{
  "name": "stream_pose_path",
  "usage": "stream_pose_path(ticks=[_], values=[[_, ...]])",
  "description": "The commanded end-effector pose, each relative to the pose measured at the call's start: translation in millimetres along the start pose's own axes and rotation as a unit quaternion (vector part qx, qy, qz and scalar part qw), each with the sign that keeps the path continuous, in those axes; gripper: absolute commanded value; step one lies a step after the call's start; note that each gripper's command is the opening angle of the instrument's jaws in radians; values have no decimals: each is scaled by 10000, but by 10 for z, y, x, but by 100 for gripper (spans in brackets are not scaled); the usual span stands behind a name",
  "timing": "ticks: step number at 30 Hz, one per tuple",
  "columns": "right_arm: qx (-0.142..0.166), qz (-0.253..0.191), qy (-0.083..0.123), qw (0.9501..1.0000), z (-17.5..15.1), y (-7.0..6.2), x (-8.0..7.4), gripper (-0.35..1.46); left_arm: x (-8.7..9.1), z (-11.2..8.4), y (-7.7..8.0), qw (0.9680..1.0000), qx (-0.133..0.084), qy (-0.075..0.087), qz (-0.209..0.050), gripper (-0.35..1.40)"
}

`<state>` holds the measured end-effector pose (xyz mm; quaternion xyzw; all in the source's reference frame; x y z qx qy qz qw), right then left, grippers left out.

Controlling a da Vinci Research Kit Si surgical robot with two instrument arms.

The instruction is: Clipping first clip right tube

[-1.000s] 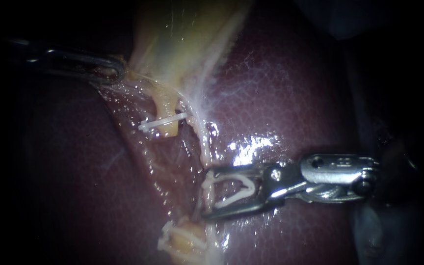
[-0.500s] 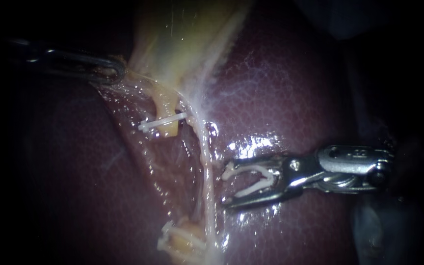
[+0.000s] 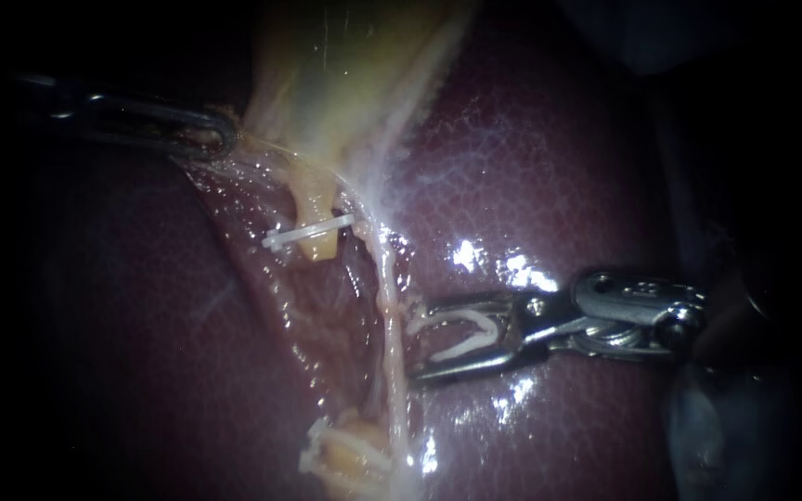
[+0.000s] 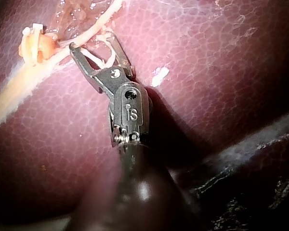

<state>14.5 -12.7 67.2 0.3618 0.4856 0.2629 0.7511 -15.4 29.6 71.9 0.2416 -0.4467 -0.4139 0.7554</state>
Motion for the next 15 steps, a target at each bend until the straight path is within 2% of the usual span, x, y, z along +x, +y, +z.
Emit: stream_pose_path(ticks=[1, 8, 15], values=[[22, 22, -11, 10000, 2, 1, -1, 49, 0, 0, 0, 10000, 2, 3, 0, -35], [146, 126, -52, 9998, 20, 3, -6, 50, 0, 0, 0, 10000, 1, 2, 0, -35], [457, 292, 173, 9984, 31, 7, -6, 50, 0, 0, 0, 10000, 1, 2, -1, -35]])
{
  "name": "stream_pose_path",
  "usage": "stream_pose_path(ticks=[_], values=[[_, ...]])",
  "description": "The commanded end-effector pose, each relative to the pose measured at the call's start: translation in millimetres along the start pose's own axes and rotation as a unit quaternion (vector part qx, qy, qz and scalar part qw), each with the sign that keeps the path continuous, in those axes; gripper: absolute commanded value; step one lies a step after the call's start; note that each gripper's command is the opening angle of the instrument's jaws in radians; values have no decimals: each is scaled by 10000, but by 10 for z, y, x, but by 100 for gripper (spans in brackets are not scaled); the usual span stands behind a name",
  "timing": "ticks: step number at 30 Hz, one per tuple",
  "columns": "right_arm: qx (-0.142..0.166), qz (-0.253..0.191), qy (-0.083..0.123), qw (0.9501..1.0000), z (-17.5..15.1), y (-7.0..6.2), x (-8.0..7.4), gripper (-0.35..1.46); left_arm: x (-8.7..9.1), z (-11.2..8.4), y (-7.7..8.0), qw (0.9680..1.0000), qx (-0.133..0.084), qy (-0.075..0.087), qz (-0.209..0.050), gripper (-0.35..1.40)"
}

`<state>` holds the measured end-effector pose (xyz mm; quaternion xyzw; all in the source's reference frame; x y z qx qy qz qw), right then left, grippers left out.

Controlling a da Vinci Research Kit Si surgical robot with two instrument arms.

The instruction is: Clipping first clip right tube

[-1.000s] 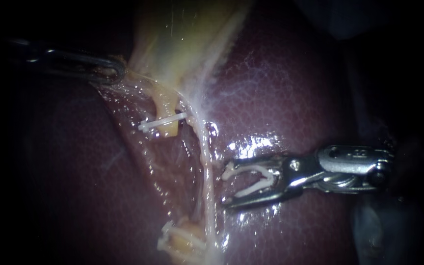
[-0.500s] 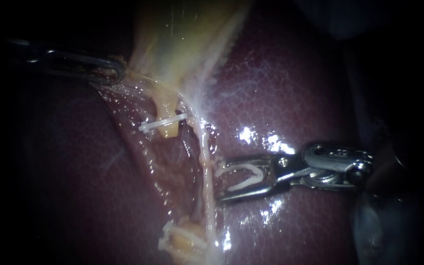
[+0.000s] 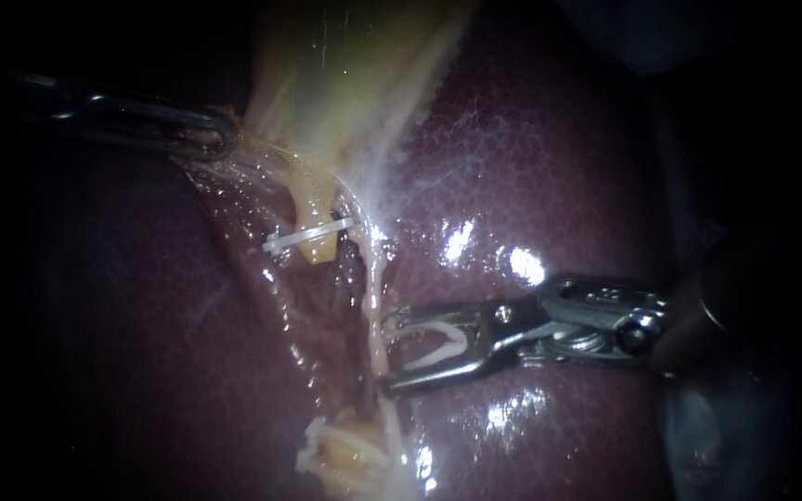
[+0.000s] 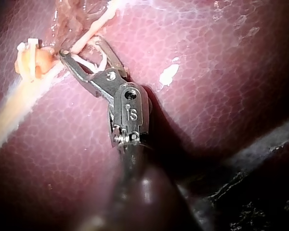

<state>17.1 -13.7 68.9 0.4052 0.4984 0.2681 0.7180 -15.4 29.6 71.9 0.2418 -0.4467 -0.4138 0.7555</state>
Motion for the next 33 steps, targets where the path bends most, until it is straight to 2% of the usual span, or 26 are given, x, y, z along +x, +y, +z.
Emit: stream_pose_path(ticks=[1, 8, 11, 15, 21, 26, 33], values=[[59, 19, 49, 10000, 1, 1, 0, 50, 0, 0, 0, 10000, -1, 0, -1, -35], [600, 183, 379, 9973, 9, 5, 4, 50, 0, 0, 0, 10000, -2, 0, -1, -35], [794, 256, 402, 9957, 15, 5, 6, 50, 0, 0, 0, 10000, -3, -1, -2, -35], [1003, 273, 326, 9941, 18, 3, 5, 49, 0, 0, -1, 10000, -3, -1, -2, -35], [1361, 340, 482, 9889, 19, -1, 6, 49, 0, 0, -1, 10000, -3, -1, -2, -35], [1642, 335, 601, 9840, 18, -16, 14, 49, 0, 0, -1, 10000, -3, -1, -2, -35], [1972, 361, 708, 9771, 14, -44, 32, 49, 0, 0, -1, 10000, -3, -1, -2, -35]])
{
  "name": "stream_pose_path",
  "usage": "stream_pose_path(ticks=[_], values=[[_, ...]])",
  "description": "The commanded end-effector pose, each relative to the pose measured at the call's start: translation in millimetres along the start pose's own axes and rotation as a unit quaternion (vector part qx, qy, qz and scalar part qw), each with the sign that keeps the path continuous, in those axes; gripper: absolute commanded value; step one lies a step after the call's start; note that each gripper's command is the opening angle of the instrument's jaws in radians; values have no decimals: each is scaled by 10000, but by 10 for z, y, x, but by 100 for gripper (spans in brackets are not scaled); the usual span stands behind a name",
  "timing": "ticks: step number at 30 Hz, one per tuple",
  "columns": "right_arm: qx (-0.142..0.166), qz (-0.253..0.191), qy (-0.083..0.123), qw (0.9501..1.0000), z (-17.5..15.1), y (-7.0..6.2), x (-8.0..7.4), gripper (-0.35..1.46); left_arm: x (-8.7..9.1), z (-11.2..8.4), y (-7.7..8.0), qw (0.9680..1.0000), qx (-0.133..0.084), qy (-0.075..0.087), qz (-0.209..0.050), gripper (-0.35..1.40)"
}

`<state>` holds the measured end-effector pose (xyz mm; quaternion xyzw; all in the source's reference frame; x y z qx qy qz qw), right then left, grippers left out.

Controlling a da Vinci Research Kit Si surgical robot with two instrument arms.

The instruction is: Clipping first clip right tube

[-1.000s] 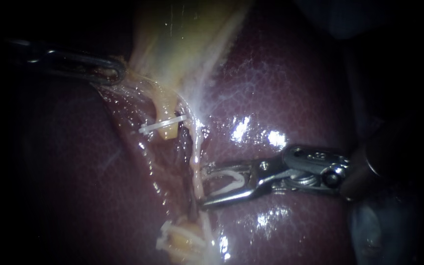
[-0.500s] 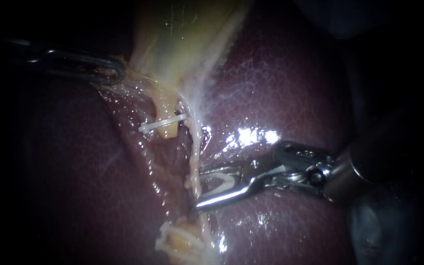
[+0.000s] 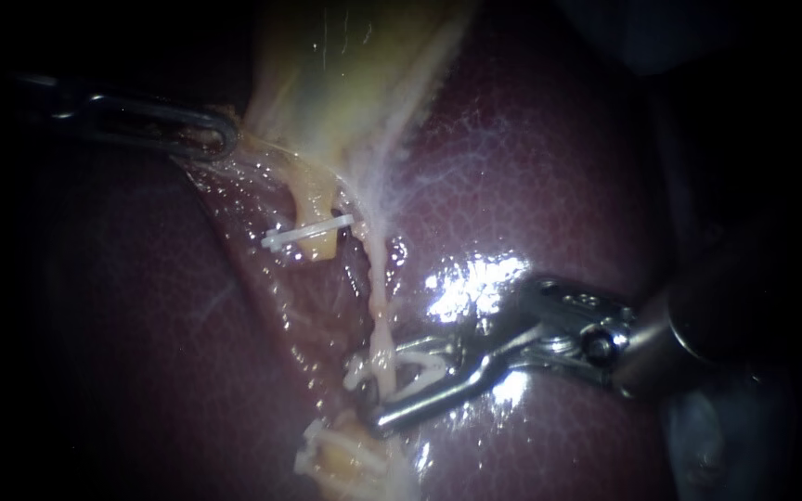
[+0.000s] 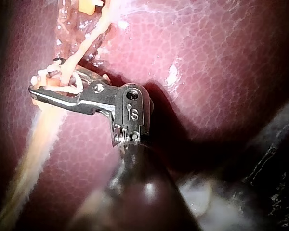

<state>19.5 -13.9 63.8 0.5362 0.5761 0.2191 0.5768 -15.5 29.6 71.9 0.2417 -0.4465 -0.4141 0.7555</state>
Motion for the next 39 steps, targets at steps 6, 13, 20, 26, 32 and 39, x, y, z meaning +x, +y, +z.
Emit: stream_pose_path(ticks=[6, 13, 20, 26, 32, 39], values=[[77, 7, -6, 10000, 7, -15, 3, 48, 0, 0, 0, 10000, 0, -1, 1, -35], [-298, 15, 30, 9996, 5, -21, 4, 38, 0, 0, 0, 10000, 1, 0, 2, -35], [-1559, -82, -340, 9872, 7, -19, 1, 35, 0, 0, 0, 10000, 0, -1, 2, -35], [-1949, -172, -364, 9800, 10, -19, 1, 37, 0, 0, 1, 10000, 2, 0, 3, -35], [-1924, -150, -376, 9805, 15, -24, 2, 39, 0, 0, 1, 10000, 2, 0, 3, -35], [-1587, -153, -252, 9869, 25, -33, 2, 41, 0, 0, 1, 10000, 2, 0, 3, -35]])
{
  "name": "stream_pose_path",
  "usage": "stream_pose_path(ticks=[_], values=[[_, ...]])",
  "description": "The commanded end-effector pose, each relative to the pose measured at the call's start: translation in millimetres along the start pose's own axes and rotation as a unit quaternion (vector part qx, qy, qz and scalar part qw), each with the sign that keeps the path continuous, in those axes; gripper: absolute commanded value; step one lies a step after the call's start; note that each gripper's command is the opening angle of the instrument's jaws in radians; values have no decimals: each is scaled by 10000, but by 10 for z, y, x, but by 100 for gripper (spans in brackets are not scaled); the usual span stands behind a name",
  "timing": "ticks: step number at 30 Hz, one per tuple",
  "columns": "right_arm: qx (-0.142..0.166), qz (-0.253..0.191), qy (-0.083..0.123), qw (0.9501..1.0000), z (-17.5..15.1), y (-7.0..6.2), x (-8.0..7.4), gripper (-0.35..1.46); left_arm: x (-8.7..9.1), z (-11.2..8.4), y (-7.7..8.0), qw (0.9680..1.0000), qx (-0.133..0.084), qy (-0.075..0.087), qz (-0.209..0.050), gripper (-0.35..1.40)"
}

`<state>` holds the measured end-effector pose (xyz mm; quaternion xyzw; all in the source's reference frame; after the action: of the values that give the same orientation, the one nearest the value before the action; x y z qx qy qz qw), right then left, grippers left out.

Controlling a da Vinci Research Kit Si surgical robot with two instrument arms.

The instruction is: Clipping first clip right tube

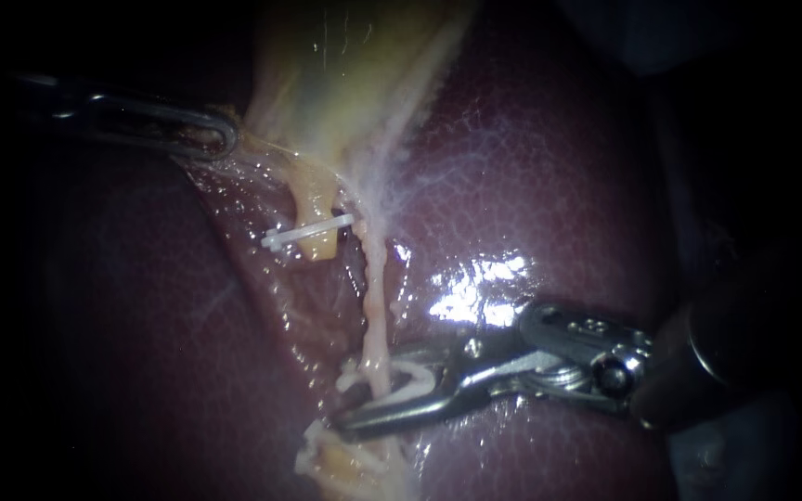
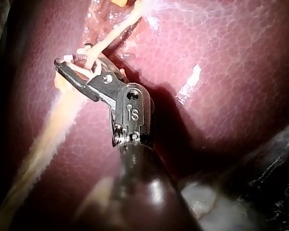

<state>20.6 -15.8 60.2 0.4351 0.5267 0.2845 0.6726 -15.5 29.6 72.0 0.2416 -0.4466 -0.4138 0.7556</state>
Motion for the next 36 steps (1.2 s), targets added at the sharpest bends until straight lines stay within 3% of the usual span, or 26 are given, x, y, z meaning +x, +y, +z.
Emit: stream_pose_path(ticks=[1, 8, 20, 29, 34, 36], values=[[15, -3, 1, 10000, 1, -2, 0, 41, 0, 0, 0, 10000, 1, 0, -1, -35], [117, -6, 11, 9999, 4, -11, 1, 41, 0, 0, 0, 10000, 2, 1, -1, -35], [211, -59, -50, 9997, 5, -10, -5, 35, 0, 0, 0, 10000, 1, 1, 29, -35], [300, -69, -103, 9995, 5, -11, -7, 8, 0, 0, 0, 10000, 1, 1, 29, -35], [305, -70, -106, 9995, 4, -11, -7, -35, 0, 0, 0, 10000, 2, 1, 29, -35], [307, -71, -107, 9994, 3, -11, -7, -35, 0, 0, 0, 10000, 1, 1, 28, -35]])
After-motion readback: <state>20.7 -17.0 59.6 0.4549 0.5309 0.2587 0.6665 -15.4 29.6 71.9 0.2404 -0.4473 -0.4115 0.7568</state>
